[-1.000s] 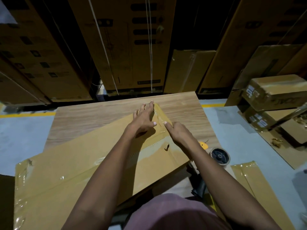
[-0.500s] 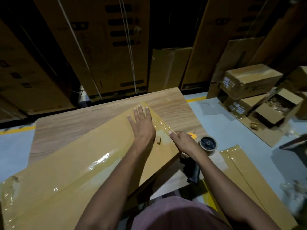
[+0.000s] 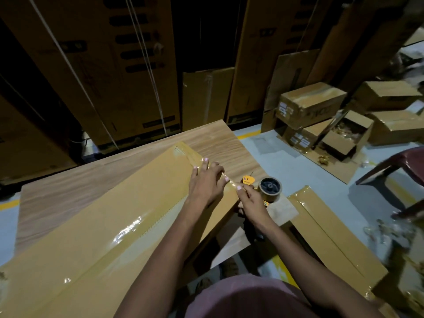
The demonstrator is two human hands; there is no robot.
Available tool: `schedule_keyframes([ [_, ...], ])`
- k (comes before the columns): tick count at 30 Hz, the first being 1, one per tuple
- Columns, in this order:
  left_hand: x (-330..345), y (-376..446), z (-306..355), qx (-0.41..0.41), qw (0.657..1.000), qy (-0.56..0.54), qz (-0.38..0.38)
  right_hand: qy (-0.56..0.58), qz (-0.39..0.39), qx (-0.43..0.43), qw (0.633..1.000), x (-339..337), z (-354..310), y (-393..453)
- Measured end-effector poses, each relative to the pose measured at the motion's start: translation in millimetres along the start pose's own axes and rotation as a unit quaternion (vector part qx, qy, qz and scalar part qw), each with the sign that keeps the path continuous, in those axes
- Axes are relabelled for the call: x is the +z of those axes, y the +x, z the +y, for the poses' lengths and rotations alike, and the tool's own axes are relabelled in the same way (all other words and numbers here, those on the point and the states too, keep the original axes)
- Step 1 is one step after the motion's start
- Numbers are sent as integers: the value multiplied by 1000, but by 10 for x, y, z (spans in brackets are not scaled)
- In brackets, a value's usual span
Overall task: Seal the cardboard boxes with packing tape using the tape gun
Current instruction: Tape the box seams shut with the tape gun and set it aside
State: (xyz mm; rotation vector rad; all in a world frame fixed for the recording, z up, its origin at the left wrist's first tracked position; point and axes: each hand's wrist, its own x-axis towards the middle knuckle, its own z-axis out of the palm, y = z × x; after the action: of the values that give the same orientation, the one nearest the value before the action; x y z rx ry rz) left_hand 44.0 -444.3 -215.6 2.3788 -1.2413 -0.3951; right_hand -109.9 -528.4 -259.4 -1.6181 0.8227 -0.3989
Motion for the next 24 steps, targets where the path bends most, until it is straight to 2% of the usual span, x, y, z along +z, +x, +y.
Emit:
schedule_keyframes([
  [7,-29,3,40,-17,1000,0,-9,-145,100,-36,984,104,-96,175],
  [11,-16,-3,126,-60,998,-1,-7,-146,105,-52,982,115,-93,188],
  [13,11,19,201,-88,996,11,-8,-135,71,-51,987,84,-115,187],
  [18,54,97,364,-139,989,54,-23,-81,-82,-48,992,-139,-18,150],
  [24,113,164,473,-178,982,63,-17,-106,-163,-107,975,-413,44,263],
])
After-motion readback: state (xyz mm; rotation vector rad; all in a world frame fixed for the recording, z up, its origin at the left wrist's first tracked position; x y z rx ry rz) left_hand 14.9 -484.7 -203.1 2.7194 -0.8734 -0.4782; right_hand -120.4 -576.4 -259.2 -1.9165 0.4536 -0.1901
